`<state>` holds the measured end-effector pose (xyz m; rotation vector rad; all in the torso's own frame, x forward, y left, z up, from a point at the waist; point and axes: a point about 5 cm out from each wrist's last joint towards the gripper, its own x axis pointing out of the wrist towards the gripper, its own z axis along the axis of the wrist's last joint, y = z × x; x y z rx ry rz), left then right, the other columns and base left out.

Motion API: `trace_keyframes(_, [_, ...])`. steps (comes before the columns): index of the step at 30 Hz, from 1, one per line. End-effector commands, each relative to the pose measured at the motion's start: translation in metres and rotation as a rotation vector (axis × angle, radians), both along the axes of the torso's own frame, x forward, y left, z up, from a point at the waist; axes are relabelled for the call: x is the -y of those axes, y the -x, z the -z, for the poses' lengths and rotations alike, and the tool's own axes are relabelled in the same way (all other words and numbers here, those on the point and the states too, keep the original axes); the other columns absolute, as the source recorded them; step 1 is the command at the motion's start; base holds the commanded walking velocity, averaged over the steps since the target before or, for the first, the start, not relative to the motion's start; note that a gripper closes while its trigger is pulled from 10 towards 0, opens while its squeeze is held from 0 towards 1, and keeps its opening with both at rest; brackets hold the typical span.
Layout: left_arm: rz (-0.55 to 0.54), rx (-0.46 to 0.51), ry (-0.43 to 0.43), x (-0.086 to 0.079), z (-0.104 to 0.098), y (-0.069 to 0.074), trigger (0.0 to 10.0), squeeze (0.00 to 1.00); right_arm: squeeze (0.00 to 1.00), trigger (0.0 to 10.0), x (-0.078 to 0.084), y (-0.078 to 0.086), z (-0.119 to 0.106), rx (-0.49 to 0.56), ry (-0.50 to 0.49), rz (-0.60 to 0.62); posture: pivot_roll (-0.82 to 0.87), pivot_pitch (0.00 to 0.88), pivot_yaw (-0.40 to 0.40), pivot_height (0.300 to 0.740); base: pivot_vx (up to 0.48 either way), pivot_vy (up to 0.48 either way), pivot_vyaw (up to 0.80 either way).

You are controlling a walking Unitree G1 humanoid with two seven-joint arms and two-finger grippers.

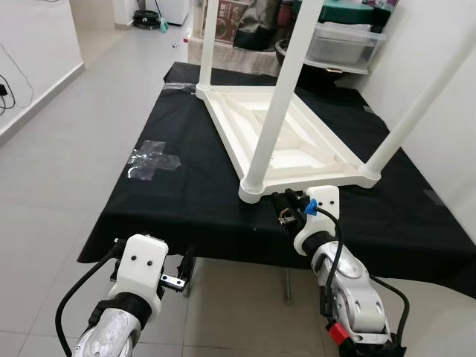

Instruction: Building children table

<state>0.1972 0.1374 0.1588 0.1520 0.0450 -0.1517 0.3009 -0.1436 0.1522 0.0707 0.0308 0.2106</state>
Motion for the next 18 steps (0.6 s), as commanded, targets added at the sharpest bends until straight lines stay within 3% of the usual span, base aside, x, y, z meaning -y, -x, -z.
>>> trace_keyframes(1, [-0.004, -0.001, -0.012, 0.000, 0.000, -0.001, 10.0, 0.00, 0.00, 10.0, 0.009, -0.005, 0.000, -0.020, 0.013, 0.049, 0.10, 0.115, -0.177, 0.740, 0.368, 0.000, 0.00])
trace_keyframes(5, [-0.018, 0.000, -0.016, -0.001, -0.001, -0.002, 10.0, 0.00, 0.00, 10.0, 0.019, -0.010, 0.000, -0.028, 0.021, 0.118, 0.10, 0.115, -0.178, 0.740, 0.313, 0.000, 0.00])
trace_keyframes(9, [-0.050, 0.001, -0.018, -0.007, -0.002, -0.004, 10.0, 0.00, 0.00, 10.0, 0.033, -0.015, -0.003, -0.010, 0.041, 0.226, 0.10, 0.113, -0.176, 0.740, 0.000, 0.000, 0.00])
trace_keyframes(18, [-0.045, 0.009, -0.021, -0.008, -0.003, -0.005, 10.0, 0.00, 0.00, 10.0, 0.050, -0.026, -0.012, 0.006, 0.070, 0.312, 0.10, 0.115, -0.175, 0.740, 0.000, 0.000, 0.00])
